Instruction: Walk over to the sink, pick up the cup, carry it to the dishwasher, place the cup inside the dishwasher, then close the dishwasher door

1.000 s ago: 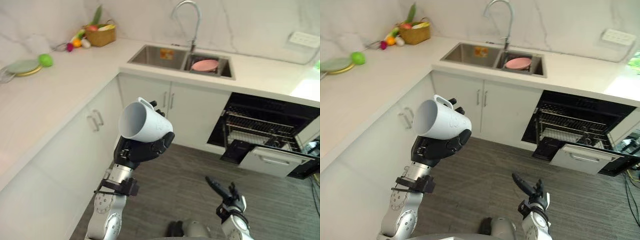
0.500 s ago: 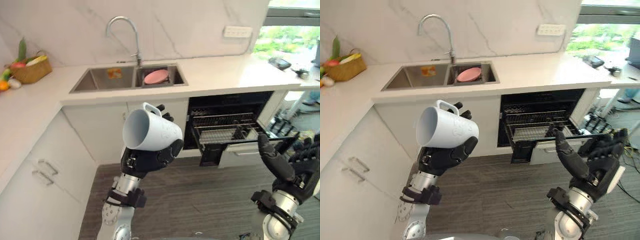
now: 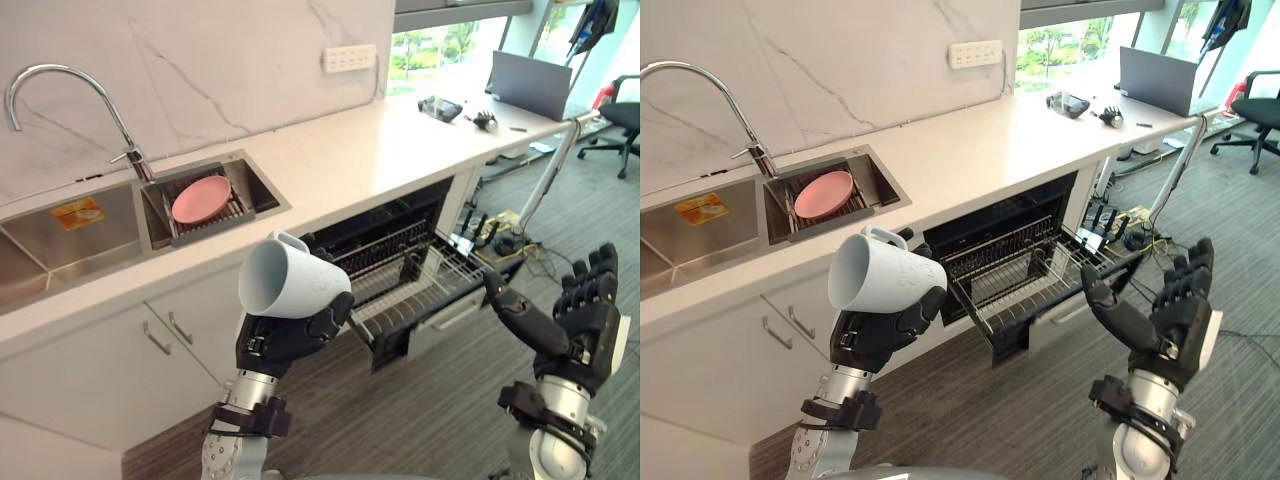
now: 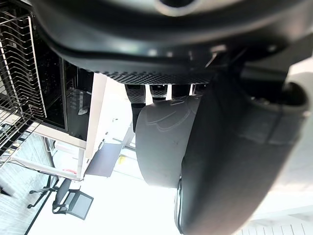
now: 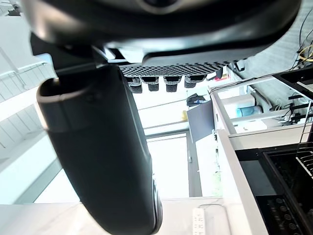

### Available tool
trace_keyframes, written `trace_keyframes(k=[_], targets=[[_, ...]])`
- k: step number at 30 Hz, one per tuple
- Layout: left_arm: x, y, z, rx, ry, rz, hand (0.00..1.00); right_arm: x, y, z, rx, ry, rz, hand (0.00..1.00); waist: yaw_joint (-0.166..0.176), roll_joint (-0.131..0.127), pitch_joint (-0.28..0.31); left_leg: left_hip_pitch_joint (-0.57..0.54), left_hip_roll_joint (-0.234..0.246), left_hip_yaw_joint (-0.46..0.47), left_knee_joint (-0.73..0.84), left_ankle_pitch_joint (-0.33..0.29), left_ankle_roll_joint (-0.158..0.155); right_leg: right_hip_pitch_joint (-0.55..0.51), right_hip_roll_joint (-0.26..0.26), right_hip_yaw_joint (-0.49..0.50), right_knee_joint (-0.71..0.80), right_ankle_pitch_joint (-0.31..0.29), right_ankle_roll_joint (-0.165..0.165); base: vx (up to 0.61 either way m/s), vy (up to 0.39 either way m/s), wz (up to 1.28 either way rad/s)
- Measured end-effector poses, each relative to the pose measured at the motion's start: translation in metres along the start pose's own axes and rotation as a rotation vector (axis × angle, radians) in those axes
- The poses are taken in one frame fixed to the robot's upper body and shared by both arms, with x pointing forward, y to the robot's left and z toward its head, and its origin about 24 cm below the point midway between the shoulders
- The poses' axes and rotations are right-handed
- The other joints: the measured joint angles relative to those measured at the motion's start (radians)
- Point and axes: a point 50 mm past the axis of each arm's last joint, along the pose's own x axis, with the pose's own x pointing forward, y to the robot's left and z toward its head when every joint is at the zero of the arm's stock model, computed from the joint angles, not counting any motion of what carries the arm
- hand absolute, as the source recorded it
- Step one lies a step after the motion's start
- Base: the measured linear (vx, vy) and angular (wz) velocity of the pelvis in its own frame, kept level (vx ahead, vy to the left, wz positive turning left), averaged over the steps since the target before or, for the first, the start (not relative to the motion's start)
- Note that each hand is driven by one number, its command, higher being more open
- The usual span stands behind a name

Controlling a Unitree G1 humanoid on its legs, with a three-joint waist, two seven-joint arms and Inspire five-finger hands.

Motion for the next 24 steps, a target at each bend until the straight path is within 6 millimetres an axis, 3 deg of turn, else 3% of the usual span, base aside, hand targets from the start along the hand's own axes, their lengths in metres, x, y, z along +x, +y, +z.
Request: trace_keyframes(k=[1,2,3,4,5,6,8,9,10,13,16,20,24], targets=[[-0.001,0.006,0.002,0.027,0.004,0.007,0.0,-0.002,0.002,-0.005,0.005,0.021,0.015,1.0,-0.001,-0.01,0.006,0.064,-0.001,0.002,-0.037,-0.028,0.002,-0.078,-0.021,-0.07,0.202,0.097,-0.025,0.39,0.262,-0.11],[-0.001,0.009,0.004,0.041,0.004,0.009,0.0,-0.002,0.003,-0.007,0.01,0.026,0.024,1.0,-0.003,-0.015,0.014,0.111,-0.002,0.005,-0.068,-0.04,0.004,-0.119,-0.048,-0.101,0.305,0.171,-0.05,0.36,0.214,-0.09],[-0.002,0.016,0.005,0.069,0.011,0.024,0.0,-0.003,0.006,-0.014,0.01,0.047,0.039,1.0,-0.014,-0.016,0.018,0.173,-0.005,0.01,-0.101,-0.051,0.014,-0.181,-0.106,-0.159,0.451,0.127,-0.086,0.31,0.157,-0.02],[-0.001,0.023,0.007,0.085,0.006,0.054,0.0,-0.003,0.009,-0.018,0.003,0.06,0.066,1.0,-0.026,-0.013,0.017,0.2,0.007,0.01,-0.114,-0.057,0.018,-0.241,-0.138,-0.218,0.484,0.047,-0.092,0.28,0.129,0.07],[-0.001,0.026,0.009,0.094,-0.003,0.066,0.0,-0.003,0.011,-0.019,0.002,0.063,0.078,1.0,-0.029,-0.01,0.018,0.207,0.016,0.01,-0.12,-0.058,0.017,-0.271,-0.145,-0.245,0.457,0.026,-0.089,0.26,0.089,0.15],[0.002,0.03,0.013,0.11,-0.02,0.085,0.0,-0.002,0.014,-0.019,-0.002,0.059,0.1,1.0,-0.03,-0.003,0.022,0.219,0.035,0.01,-0.132,-0.059,0.015,-0.313,-0.146,-0.293,0.329,0.015,-0.084,0.28,0.044,0.11],[0.002,0.036,0.017,0.115,-0.033,0.114,0.0,0.0,0.022,-0.019,0.016,0.052,0.135,1.0,-0.027,-0.002,0.024,0.249,0.049,0.017,-0.139,-0.082,-0.019,-0.322,-0.124,-0.327,0.017,0.056,-0.076,0.34,-0.03,0.01],[0.001,0.039,0.019,0.12,-0.035,0.127,0.0,-0.001,0.029,-0.019,0.033,0.052,0.167,1.0,-0.025,-0.024,0.016,0.274,0.034,0.027,-0.136,-0.115,-0.038,-0.31,-0.117,-0.319,-0.178,0.249,-0.107,0.4,-0.107,-0.1],[0.002,0.04,0.014,0.108,-0.014,0.138,0.0,0.0,0.033,-0.021,0.031,0.057,0.193,1.0,-0.016,-0.004,0.012,0.297,0.05,0.031,-0.129,-0.152,-0.055,-0.287,-0.1,-0.31,-0.2,0.261,-0.07,0.39,-0.101,-0.14],[0.005,0.028,0.004,0.047,-0.004,0.128,0.0,-0.001,0.039,-0.022,0.037,0.074,0.219,1.0,0.001,0.05,0.02,0.29,0.099,0.054,-0.119,-0.168,-0.075,-0.247,-0.04,-0.321,-0.296,0.269,-0.065,0.21,-0.06,-0.08],[0.008,0.021,0.0,0.018,-0.008,0.113,0.0,0.001,0.048,-0.023,0.054,0.084,0.244,1.0,0.001,0.054,0.024,0.29,0.115,0.058,-0.123,-0.168,-0.077,-0.202,-0.004,-0.332,-0.4,0.309,-0.065,0.13,-0.032,0.02],[0.011,0.027,0.006,0.051,-0.03,0.153,0.0,0.007,0.07,-0.013,0.108,0.047,0.337,1.0,0.009,0.06,0.029,0.293,0.105,0.093,-0.125,-0.168,-0.077,-0.158,0.016,-0.305,-0.543,0.388,-0.059,0.03,0.007,-0.22],[0.015,0.03,0.011,0.091,-0.057,0.181,0.0,0.008,0.074,-0.014,0.179,0.075,0.402,1.0,0.017,0.071,0.037,0.295,0.09,0.099,-0.129,-0.168,-0.077,-0.148,0.017,-0.3,-0.57,0.405,-0.056,0.0,0.009,-0.06]])
